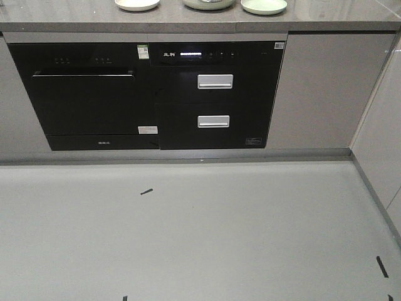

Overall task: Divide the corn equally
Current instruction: 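Drive the base toward the counter with the pot and plates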

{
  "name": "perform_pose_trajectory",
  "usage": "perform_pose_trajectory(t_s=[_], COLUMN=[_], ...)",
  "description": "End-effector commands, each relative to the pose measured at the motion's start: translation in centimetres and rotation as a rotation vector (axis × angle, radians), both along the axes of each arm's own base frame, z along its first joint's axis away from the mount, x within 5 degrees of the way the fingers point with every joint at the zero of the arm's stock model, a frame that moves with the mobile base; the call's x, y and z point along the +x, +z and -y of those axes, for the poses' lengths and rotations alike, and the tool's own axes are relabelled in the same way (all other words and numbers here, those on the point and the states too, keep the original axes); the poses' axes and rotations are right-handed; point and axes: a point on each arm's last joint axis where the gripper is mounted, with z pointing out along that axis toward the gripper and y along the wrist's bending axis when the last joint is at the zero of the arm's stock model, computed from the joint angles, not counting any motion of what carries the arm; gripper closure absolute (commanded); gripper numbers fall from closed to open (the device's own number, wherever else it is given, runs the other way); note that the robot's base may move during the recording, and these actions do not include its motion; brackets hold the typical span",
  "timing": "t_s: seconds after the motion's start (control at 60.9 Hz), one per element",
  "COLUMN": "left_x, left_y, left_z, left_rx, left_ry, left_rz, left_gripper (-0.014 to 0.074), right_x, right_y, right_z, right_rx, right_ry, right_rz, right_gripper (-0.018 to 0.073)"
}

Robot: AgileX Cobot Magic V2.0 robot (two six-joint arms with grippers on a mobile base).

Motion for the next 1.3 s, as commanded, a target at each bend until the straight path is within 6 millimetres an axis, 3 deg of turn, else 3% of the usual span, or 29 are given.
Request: perform_pose_trajectory(t_s=[0.0, 1.282], left_x=[-0.12, -0.12], left_y=[1.64, 1.64], left_z=[-0.07, -0.07], left_rx=[-0.003, -0.003], left_ry=[0.008, 0.008], left_rz=[0.104, 0.104], left_gripper=[0.0602, 0.0602], right_x=[-0.05, -0.05], right_y=[0.10, 0.10], right_z=[-0.10, -0.10], right_rx=[-0.013, -0.013], right_ry=[0.007, 0.007], right_rz=[0.062, 0.062], right_gripper=[0.0561, 0.0561])
